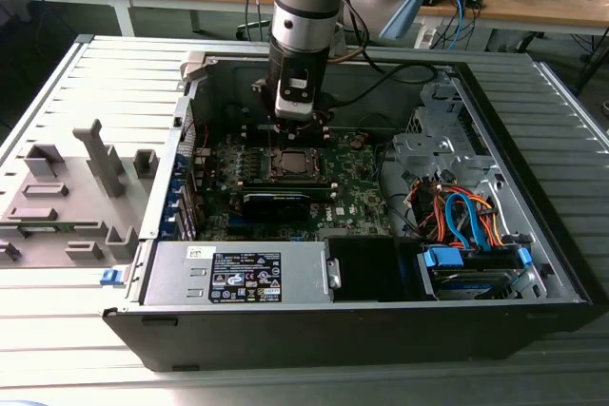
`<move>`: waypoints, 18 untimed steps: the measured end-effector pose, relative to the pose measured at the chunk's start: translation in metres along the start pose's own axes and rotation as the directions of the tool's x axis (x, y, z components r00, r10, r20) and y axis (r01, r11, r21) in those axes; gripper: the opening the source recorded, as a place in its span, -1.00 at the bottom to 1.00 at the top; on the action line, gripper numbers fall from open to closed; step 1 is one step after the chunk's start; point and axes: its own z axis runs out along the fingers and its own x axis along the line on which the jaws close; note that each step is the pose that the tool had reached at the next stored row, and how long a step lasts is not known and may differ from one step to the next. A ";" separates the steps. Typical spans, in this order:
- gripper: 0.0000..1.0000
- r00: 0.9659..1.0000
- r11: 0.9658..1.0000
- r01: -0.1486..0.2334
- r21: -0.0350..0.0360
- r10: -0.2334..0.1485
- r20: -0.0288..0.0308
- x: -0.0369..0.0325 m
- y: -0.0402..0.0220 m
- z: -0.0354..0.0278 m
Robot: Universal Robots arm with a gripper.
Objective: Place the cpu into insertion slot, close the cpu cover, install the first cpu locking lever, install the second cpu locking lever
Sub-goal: 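Install the first cpu locking lever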
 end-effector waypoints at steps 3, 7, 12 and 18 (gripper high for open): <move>-0.79 1.000 1.000 0.014 0.001 -0.014 0.001 0.0000 0.0000 0.0000; -0.79 1.000 1.000 0.031 0.002 -0.031 0.002 0.0000 0.0000 0.0000; -0.79 0.999 0.999 0.054 0.003 -0.054 0.003 0.0000 0.0000 0.0000; -0.79 0.996 0.996 0.088 0.005 -0.088 0.005 0.0000 0.0000 0.0000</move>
